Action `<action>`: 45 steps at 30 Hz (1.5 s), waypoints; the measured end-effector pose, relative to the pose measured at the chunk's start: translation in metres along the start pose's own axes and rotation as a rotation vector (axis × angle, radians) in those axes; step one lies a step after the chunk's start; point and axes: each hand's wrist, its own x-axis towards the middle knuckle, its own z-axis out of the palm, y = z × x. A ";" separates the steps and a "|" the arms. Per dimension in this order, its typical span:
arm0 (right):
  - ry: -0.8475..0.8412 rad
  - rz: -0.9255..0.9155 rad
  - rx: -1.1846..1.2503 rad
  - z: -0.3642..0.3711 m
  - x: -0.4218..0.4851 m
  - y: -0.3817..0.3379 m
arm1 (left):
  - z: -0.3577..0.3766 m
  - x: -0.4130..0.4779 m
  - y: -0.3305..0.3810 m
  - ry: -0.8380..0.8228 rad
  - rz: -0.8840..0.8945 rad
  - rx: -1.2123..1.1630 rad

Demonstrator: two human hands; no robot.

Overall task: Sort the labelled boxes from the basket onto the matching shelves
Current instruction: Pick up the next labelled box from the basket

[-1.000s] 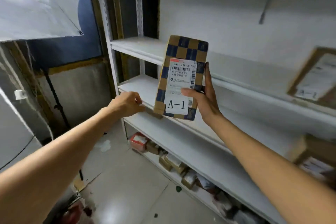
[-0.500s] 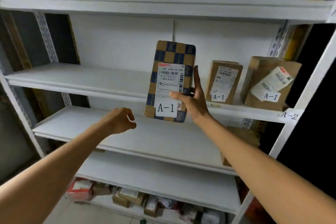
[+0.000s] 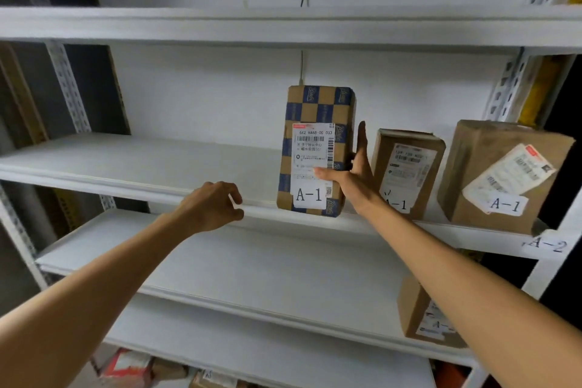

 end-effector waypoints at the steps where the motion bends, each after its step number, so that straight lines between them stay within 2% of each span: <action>1: 0.013 0.015 -0.017 -0.001 0.006 0.004 | 0.000 0.004 -0.002 0.000 -0.003 -0.005; 7: 0.018 0.075 -0.112 -0.006 0.035 0.034 | 0.008 0.026 -0.011 -0.005 0.034 -0.058; 12: 0.032 0.140 -0.271 -0.004 0.033 0.018 | 0.014 0.037 -0.012 -0.049 0.124 -0.064; 17: 0.035 0.188 -0.176 -0.013 0.038 0.019 | 0.012 0.042 -0.011 -0.072 0.170 -0.064; 28: 0.058 0.285 -0.245 -0.028 0.040 0.019 | 0.013 0.040 -0.002 -0.083 0.226 -0.053; 40: 0.139 0.245 -0.398 -0.031 0.017 0.002 | 0.020 0.039 0.020 -0.106 0.296 -0.052; 45: 0.217 0.115 -0.645 -0.026 -0.001 -0.010 | 0.024 0.036 0.038 -0.118 0.310 -0.054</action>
